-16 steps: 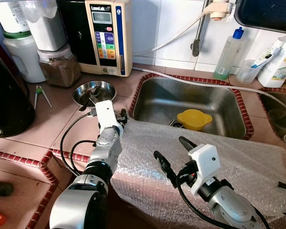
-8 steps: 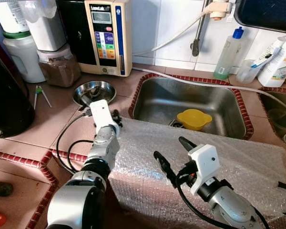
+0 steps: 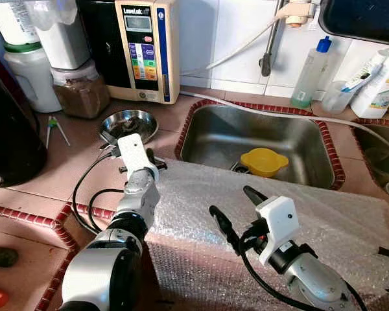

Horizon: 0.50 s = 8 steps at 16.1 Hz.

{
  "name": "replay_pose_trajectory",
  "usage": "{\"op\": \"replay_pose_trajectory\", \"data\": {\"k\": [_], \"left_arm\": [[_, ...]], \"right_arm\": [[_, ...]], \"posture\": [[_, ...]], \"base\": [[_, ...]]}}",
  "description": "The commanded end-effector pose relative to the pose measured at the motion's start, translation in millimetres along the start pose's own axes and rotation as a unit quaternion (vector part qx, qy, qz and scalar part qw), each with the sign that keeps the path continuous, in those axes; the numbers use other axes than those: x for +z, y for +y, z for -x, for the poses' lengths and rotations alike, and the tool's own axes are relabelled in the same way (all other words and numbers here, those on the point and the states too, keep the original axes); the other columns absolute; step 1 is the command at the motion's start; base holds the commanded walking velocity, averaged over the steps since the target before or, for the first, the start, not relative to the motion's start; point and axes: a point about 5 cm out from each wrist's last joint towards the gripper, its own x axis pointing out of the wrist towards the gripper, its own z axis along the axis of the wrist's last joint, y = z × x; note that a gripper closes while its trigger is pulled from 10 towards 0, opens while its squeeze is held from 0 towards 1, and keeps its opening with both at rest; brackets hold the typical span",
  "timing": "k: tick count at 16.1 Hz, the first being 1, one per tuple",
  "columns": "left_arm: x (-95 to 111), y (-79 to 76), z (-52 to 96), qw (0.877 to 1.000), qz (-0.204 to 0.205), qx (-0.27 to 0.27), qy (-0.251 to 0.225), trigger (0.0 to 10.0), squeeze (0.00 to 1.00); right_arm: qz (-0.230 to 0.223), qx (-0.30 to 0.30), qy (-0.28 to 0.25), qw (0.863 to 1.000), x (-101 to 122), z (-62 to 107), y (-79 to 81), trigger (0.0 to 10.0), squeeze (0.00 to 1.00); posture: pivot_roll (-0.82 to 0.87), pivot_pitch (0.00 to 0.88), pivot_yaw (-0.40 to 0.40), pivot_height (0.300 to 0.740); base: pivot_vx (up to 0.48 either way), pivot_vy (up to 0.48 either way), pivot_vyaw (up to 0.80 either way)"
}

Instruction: Kitchen organization

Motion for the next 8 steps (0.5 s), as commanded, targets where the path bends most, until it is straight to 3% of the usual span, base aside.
{"op": "replay_pose_trajectory", "data": {"k": [1,8], "left_arm": [[-0.7,1.9,-0.8,1.0,0.001,0.008,0.008,0.0,0.0],[4.4,0.1,-1.3,1.0,0.015,-0.005,-0.008,0.0,0.0]], "right_arm": [[0.003,-0.004,0.004,1.0,-1.0,-0.8,-2.0,10.0,0.0],[0.004,-0.003,0.002,1.0,-0.8,-2.4,-2.2,10.0,0.0]], "posture": [[-0.07,0.02,0.041,0.74],[-0.07,0.013,0.043,0.74]], "base": [[0.0,0.0,0.0],[0.0,0.0,0.0]]}}
